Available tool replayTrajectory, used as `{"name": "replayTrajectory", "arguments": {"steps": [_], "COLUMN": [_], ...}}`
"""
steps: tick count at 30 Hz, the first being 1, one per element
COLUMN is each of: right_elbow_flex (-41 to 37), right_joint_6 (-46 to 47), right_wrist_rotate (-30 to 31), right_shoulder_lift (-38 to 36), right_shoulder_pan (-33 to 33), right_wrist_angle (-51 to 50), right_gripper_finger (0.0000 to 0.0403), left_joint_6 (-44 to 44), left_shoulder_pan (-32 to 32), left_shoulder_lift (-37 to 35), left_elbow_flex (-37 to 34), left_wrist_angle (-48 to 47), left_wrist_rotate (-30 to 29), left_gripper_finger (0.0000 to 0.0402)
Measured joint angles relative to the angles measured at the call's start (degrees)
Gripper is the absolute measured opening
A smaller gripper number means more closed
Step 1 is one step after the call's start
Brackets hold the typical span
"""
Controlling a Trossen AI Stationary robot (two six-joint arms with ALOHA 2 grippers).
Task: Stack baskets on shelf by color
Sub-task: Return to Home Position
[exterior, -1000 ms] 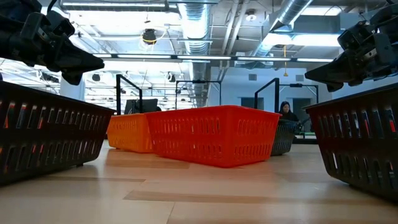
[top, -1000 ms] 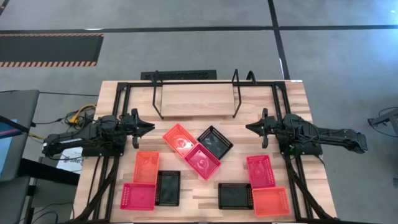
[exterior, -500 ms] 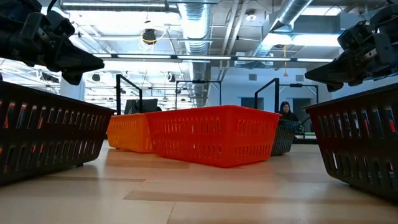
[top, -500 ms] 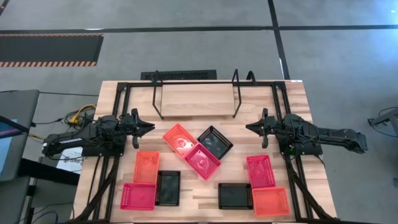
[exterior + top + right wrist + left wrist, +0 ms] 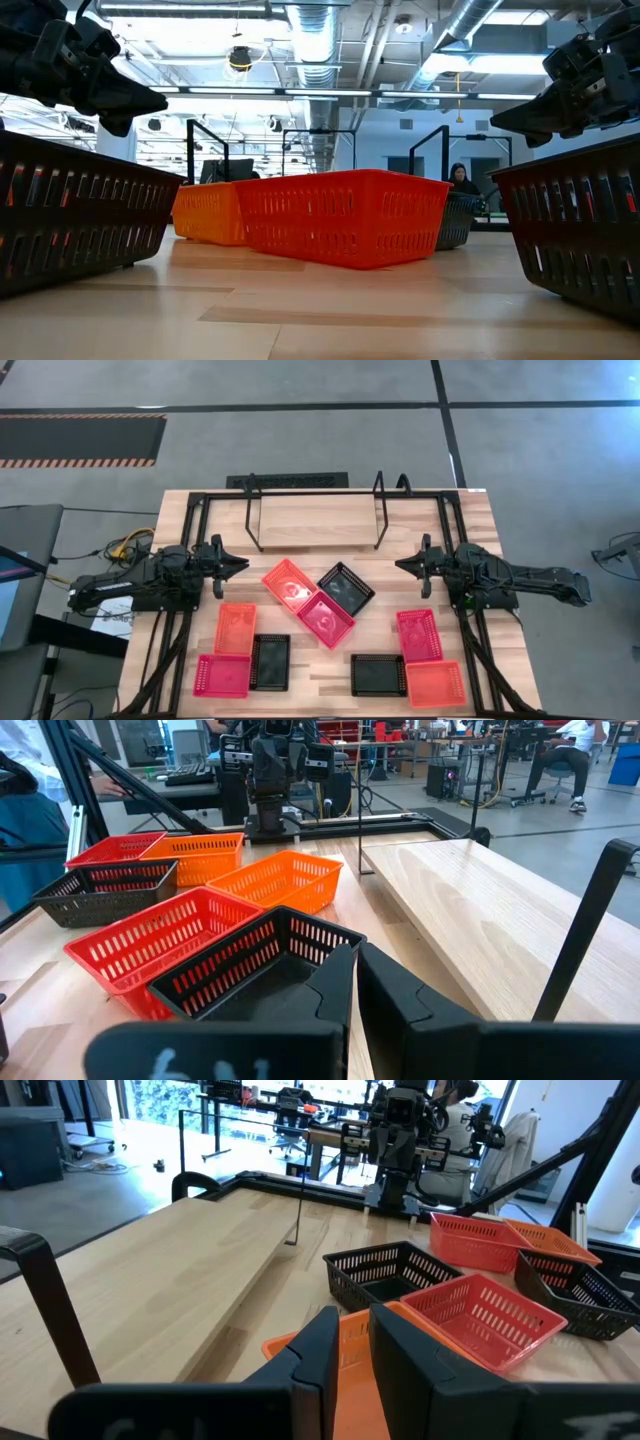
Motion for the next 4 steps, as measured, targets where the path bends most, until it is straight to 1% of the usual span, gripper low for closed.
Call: {"name": "replayTrajectory", "arguments": {"steps": [4], "right_elbow_flex": [0.0], "right_joint_6": [0.0], "right_wrist_rotate": [0.0], "right_shoulder_lift": [0.0], "right_shoulder_pan": [0.0], "right_wrist_angle": [0.01], "right_gripper_finger": [0.0043], "left_joint_6": [0.0], "left_shoulder_pan": [0.0], "left_shoulder_lift": [0.01], "left_elbow_flex": [0.0], "left_wrist_angle": [0.01], "left_wrist_rotate": [0.01], "left_gripper_finger": [0.0048]}}
